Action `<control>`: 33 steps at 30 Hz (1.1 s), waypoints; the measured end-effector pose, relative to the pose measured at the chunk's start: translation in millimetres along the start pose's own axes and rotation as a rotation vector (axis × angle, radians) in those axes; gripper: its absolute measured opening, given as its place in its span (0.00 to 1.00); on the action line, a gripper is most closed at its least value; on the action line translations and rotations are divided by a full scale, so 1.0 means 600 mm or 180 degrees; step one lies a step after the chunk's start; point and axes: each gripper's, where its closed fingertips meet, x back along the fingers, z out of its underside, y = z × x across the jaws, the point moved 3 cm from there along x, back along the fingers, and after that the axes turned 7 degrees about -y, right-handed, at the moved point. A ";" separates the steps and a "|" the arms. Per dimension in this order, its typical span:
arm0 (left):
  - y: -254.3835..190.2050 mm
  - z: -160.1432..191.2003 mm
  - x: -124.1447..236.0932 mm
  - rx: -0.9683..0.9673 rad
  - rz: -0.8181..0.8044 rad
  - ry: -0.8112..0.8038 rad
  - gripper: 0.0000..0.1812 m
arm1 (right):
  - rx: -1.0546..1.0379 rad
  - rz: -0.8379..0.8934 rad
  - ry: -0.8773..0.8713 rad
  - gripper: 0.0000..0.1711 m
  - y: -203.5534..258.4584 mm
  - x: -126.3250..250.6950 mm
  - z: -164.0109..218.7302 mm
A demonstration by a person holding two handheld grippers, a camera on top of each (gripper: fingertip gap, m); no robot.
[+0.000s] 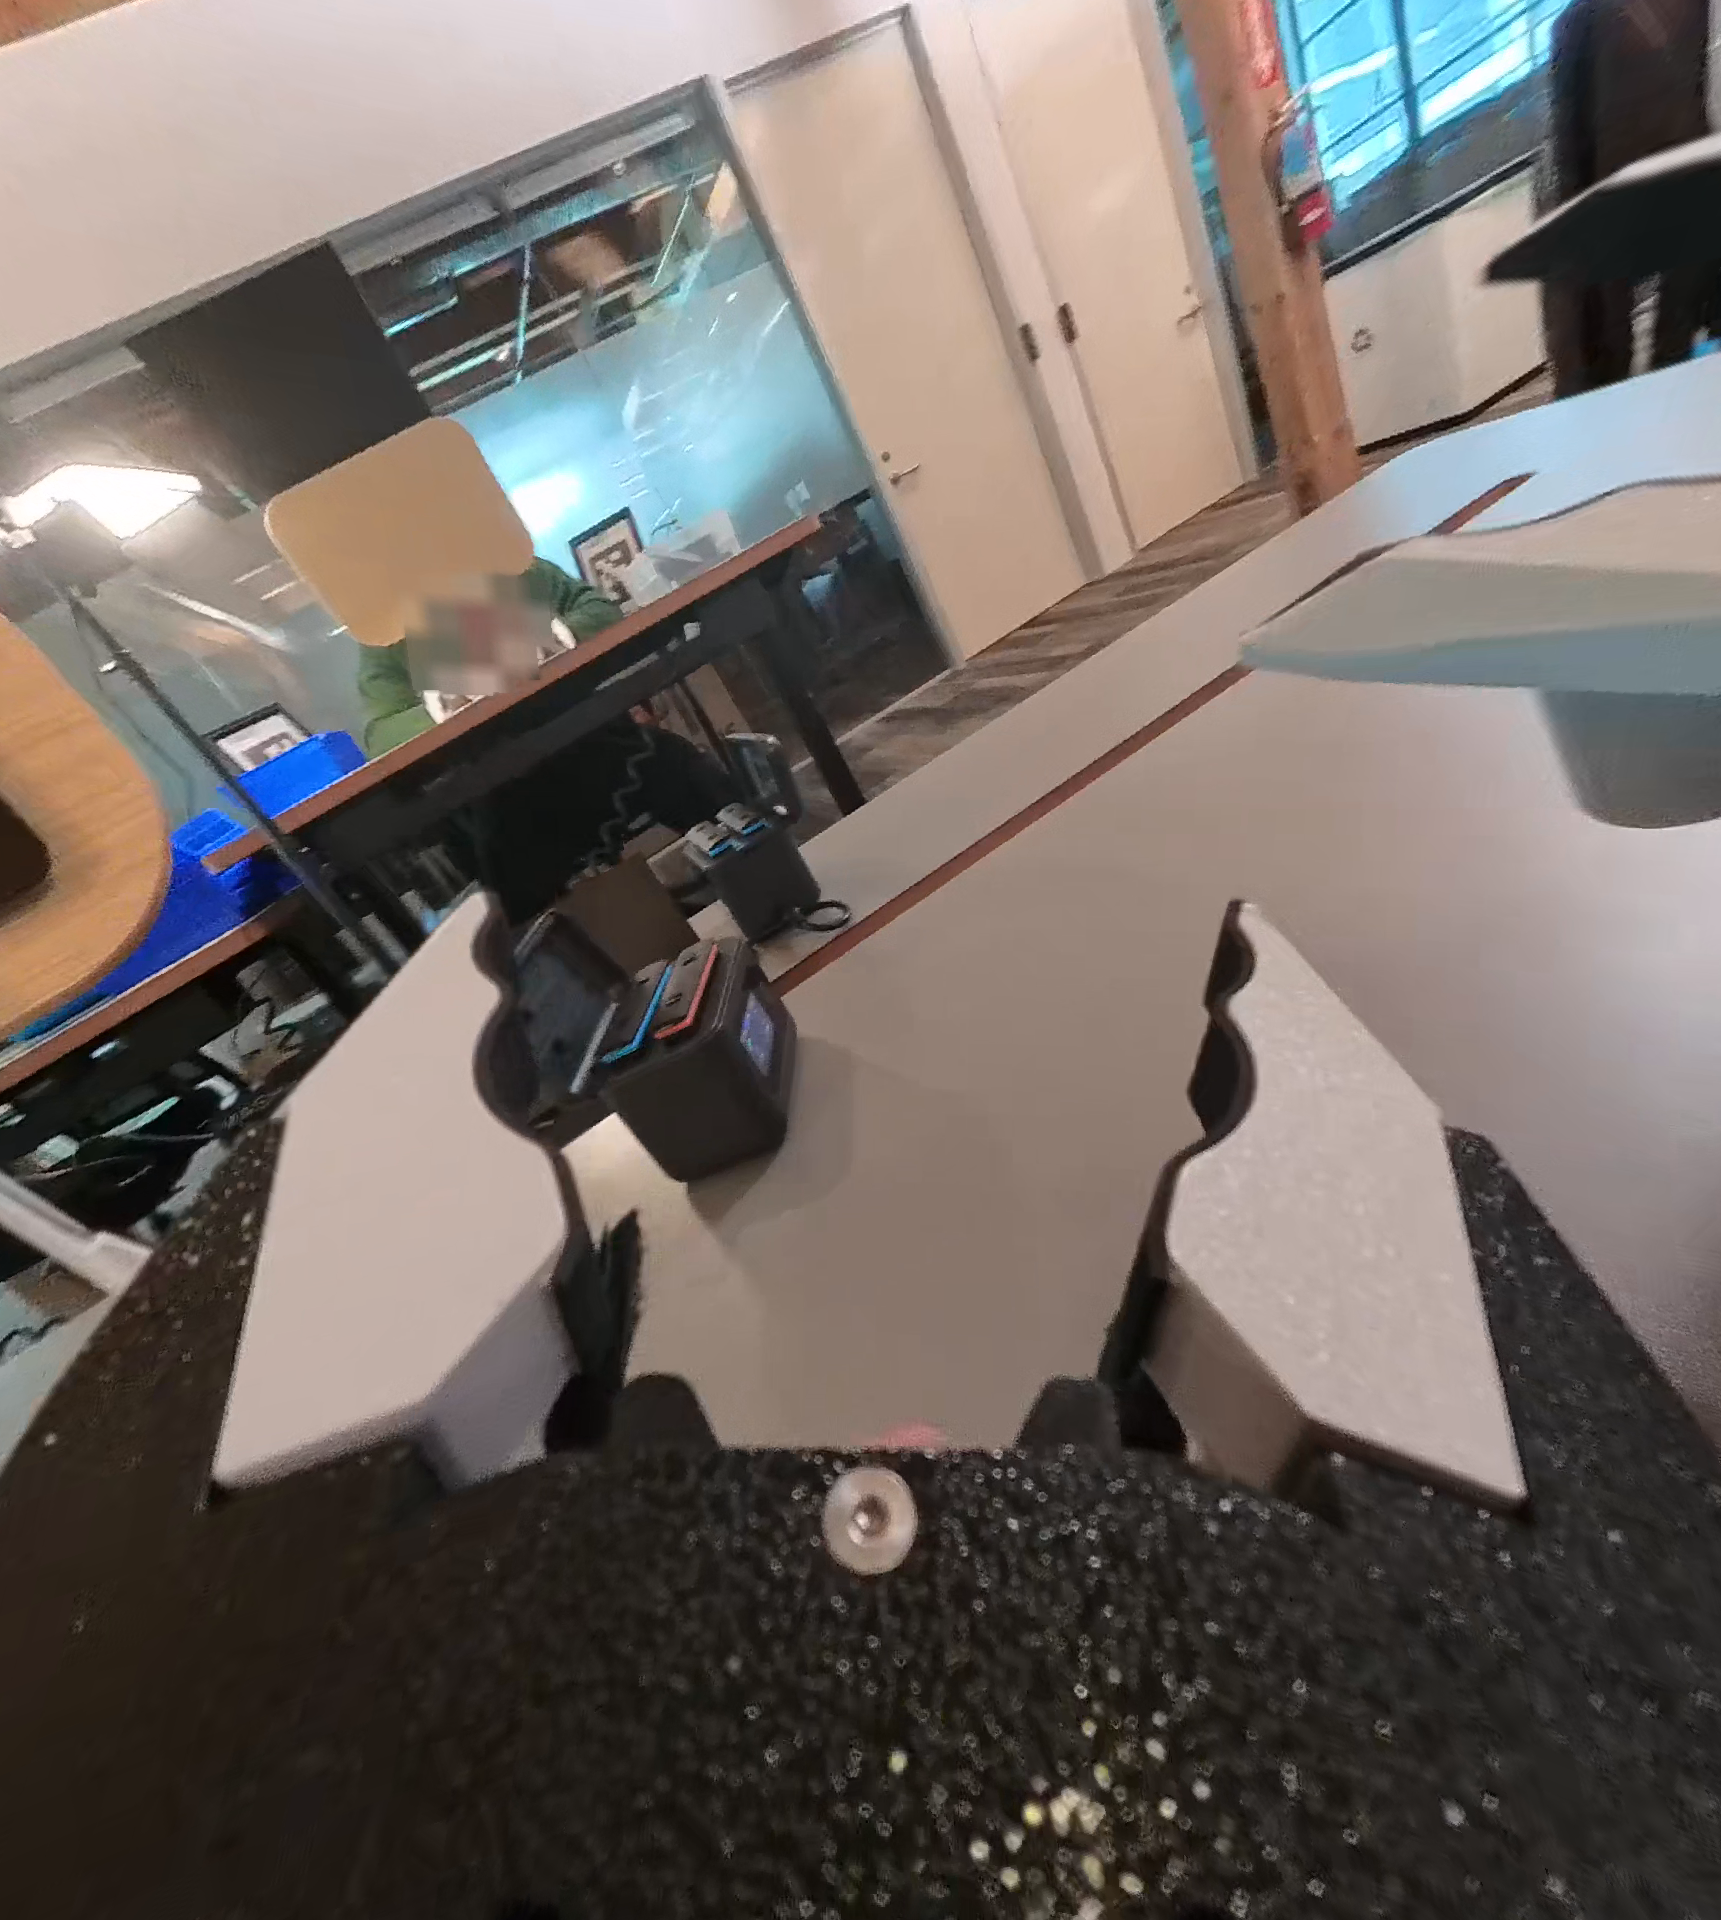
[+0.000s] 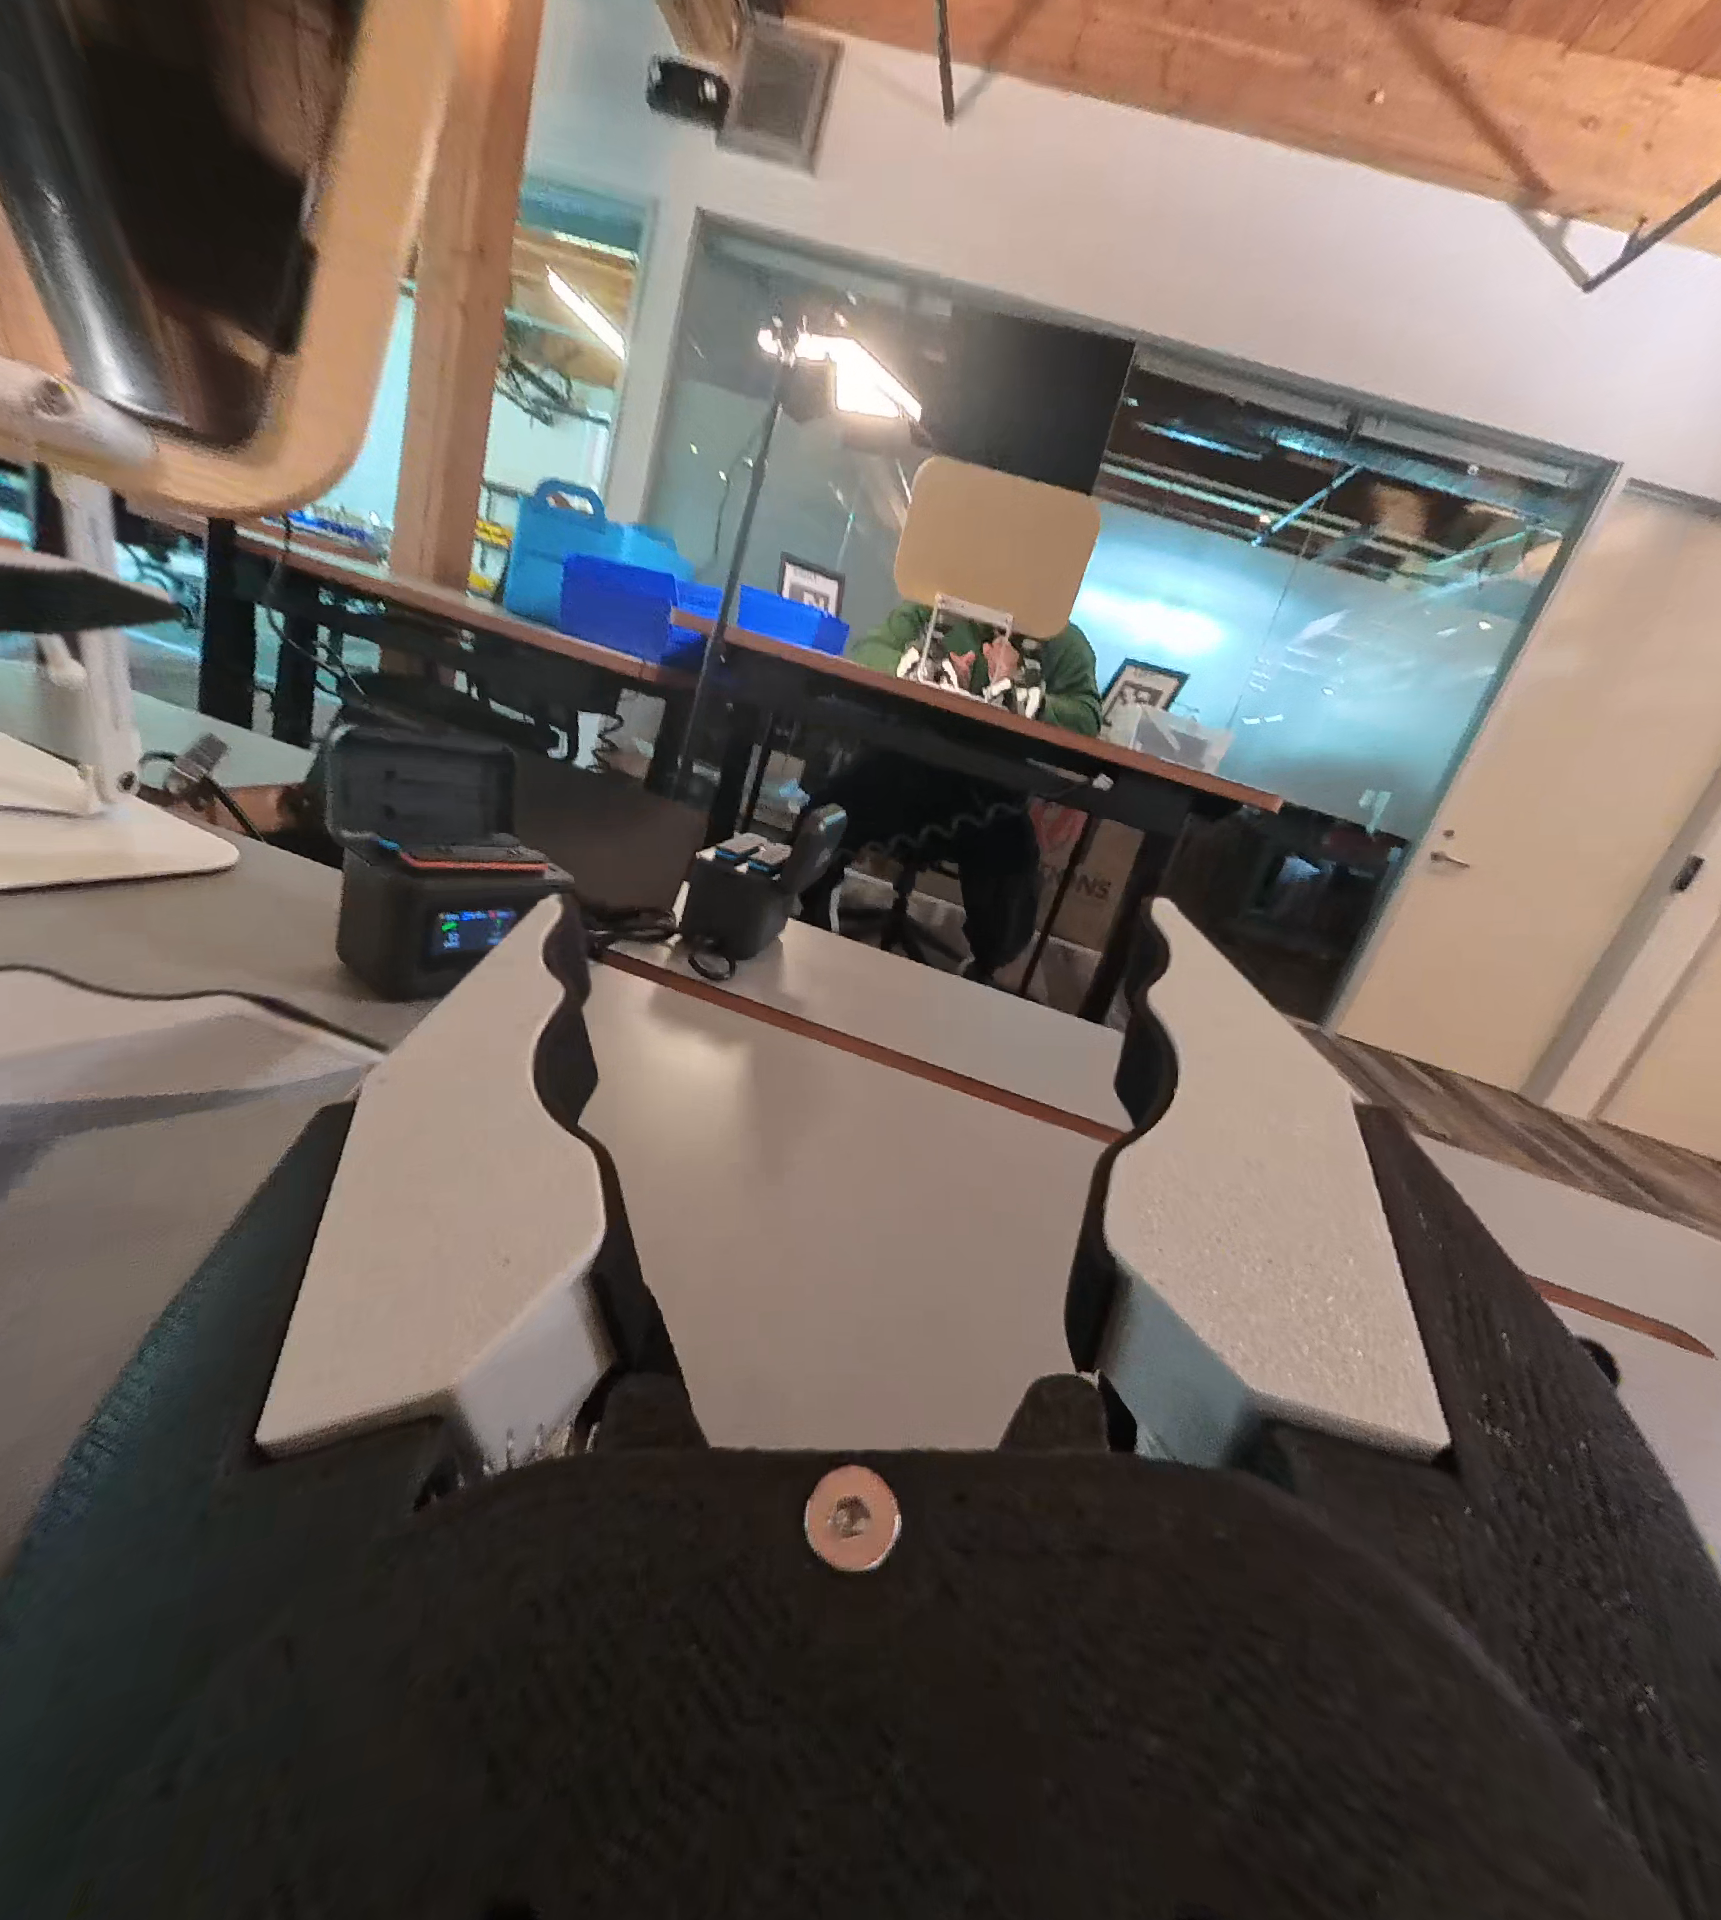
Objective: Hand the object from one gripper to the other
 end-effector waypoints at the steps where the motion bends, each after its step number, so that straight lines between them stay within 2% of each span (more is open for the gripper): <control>1: 0.003 0.002 -0.001 -0.0008 -0.0036 0.0043 0.71 | -0.0026 -0.0019 -0.0025 0.59 0.002 0.002 -0.002; 4: 0.020 -0.015 0.003 0.0019 -0.0190 0.0004 0.70 | -0.0093 -0.0056 -0.0072 0.58 0.002 0.003 -0.004; 8: 0.049 -0.081 0.036 0.0128 -0.0237 0.0160 0.61 | -0.0286 -0.0027 -0.0129 0.56 -0.006 0.002 -0.005; 12: 0.113 -0.153 0.118 0.0279 -0.0529 0.0339 0.49 | -0.0349 -0.0022 -0.0141 0.55 -0.009 0.001 -0.005; 14: 0.160 -0.161 0.169 0.0321 -0.0709 0.0569 0.44 | -0.0371 -0.0048 -0.0142 0.55 -0.007 0.000 -0.005; 17: 0.230 -0.131 0.254 0.0607 -0.0954 0.1236 0.42 | -0.0381 -0.0065 -0.0131 0.55 -0.006 0.000 -0.004; 20: 0.272 -0.080 0.343 0.1182 -0.1053 0.1966 0.35 | -0.0415 -0.0064 -0.0119 0.54 -0.007 -0.001 -0.003; 22: 0.282 -0.051 0.393 0.1675 -0.1074 0.2244 0.27 | -0.0456 -0.0050 -0.0115 0.54 -0.010 -0.002 -0.002; 25: 0.276 -0.017 0.450 0.2337 -0.1050 0.2562 0.30 | -0.0544 -0.0014 -0.0115 0.54 -0.015 -0.002 -0.001; 27: 0.278 0.008 0.487 0.2226 -0.1171 0.2913 0.30 | -0.0594 0.0013 -0.0110 0.54 -0.019 -0.002 0.000; 33: 0.251 0.044 0.503 0.2270 -0.0993 0.3463 0.30 | -0.0625 0.0028 -0.0097 0.54 -0.021 -0.003 0.001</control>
